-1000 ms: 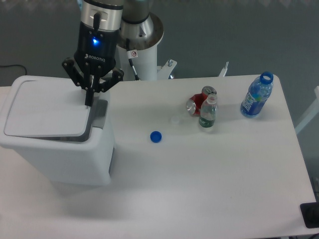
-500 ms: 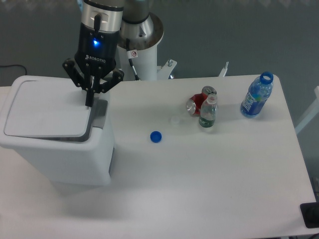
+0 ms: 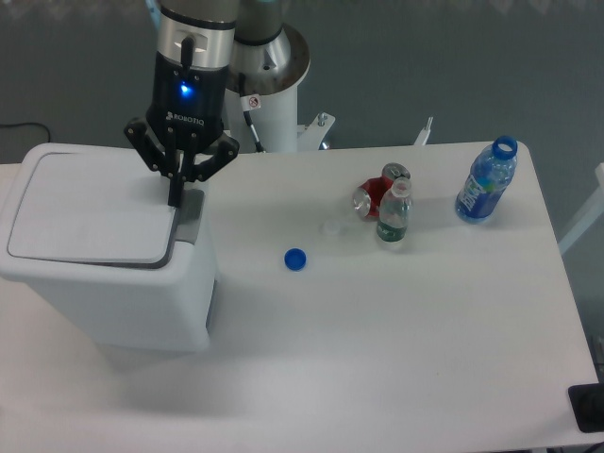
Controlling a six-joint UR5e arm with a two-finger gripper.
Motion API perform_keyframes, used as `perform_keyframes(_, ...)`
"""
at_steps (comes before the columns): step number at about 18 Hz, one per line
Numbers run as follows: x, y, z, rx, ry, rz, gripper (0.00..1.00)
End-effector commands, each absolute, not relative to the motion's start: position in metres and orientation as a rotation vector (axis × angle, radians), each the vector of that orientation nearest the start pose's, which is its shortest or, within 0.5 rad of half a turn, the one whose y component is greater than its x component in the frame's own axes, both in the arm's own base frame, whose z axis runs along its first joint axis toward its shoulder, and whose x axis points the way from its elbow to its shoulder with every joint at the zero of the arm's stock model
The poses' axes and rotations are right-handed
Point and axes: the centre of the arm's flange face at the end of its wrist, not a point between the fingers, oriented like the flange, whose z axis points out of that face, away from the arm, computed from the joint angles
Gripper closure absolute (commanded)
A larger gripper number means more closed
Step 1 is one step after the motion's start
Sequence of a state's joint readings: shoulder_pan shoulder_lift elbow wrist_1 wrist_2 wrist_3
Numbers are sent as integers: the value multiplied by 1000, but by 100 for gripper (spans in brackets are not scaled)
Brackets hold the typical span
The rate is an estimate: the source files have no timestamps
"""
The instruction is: Close the trash can
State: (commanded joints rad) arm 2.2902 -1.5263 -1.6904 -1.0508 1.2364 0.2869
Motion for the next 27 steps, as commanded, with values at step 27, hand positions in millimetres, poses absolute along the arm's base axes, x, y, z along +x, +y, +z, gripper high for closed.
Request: perform_keyframes(27,-203,487,521,-2572,-396,-30,86)
